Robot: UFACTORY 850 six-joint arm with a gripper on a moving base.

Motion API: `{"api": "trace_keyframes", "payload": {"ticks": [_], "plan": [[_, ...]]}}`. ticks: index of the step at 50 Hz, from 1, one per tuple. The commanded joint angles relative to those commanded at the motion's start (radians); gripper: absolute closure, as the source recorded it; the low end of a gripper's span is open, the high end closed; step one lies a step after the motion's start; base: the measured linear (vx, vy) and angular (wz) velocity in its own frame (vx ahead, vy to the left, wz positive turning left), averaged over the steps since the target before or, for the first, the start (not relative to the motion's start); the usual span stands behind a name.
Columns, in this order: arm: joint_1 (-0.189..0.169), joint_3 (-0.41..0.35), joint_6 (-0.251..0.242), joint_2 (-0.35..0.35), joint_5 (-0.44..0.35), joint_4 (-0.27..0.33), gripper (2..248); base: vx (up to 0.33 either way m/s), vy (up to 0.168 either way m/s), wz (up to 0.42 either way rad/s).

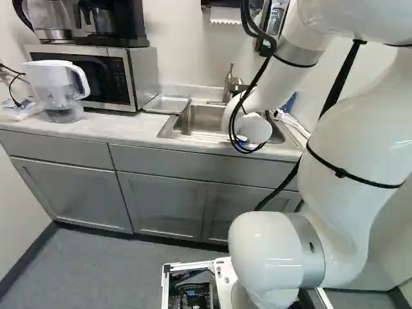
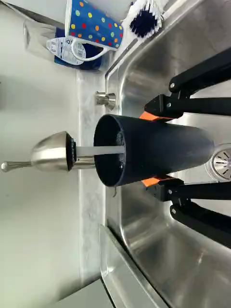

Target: Rinse the cup and place it in the tray

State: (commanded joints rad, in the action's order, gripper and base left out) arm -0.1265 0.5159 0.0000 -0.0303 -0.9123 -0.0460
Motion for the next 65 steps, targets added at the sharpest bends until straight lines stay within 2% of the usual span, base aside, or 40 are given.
{"api": "trace_keyframes", "payload": {"ticks": [35,65], "plan": [[0.005,-0.001,0.000,0.001,0.000,0.000,125,0.000,0.000,0.000],[0.094,0.002,0.000,0.018,0.000,0.000,125,0.000,0.000,0.000]]}}
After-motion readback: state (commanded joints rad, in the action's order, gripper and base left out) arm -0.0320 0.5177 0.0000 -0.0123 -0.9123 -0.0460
